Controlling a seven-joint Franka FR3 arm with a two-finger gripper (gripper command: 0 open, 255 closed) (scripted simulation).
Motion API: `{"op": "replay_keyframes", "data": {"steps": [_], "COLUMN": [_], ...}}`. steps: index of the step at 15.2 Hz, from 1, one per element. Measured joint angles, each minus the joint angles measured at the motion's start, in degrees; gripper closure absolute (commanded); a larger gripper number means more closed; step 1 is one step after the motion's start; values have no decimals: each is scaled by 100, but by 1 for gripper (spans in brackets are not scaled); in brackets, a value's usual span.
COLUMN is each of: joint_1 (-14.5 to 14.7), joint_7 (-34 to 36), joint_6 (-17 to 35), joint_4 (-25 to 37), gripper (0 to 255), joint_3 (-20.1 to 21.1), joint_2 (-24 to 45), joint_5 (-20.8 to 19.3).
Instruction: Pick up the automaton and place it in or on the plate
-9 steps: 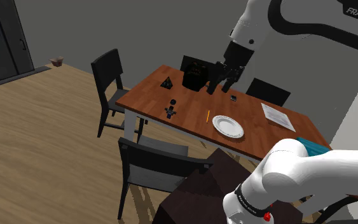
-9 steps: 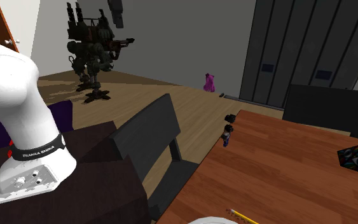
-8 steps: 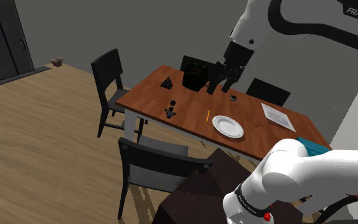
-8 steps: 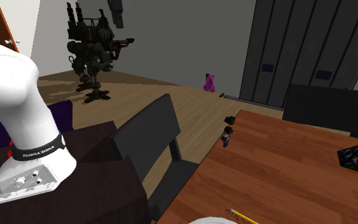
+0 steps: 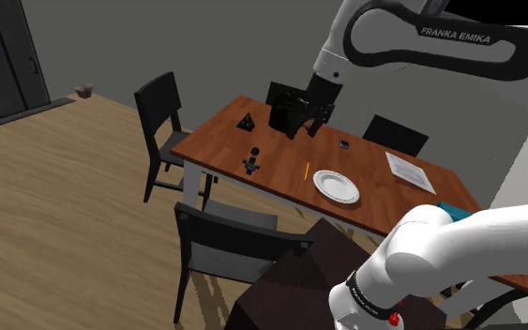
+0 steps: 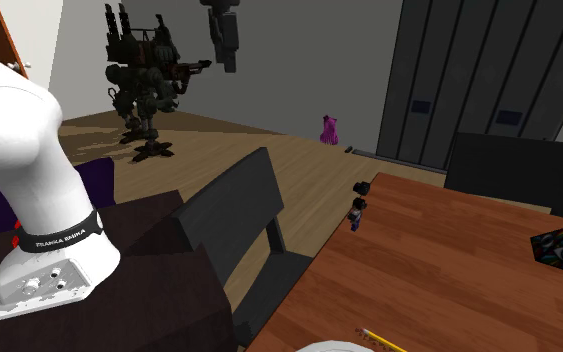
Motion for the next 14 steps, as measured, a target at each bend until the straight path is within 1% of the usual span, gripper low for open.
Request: {"op": "replay_keyframes", "data": {"steps": [4, 7, 10, 14], "joint_1": [-65, -122, -162, -228], "joint_7": [-220, -427, -611, -880], "joint_6": [567, 939, 1309, 1649], "joint_4": [56, 232, 423, 856], "gripper": [0, 0, 0, 0], "joint_3": [-165, -321, -450, -618], "joint_2": [675, 1264, 1866, 2692], "joint_5": [-65, -102, -95, -39]}}
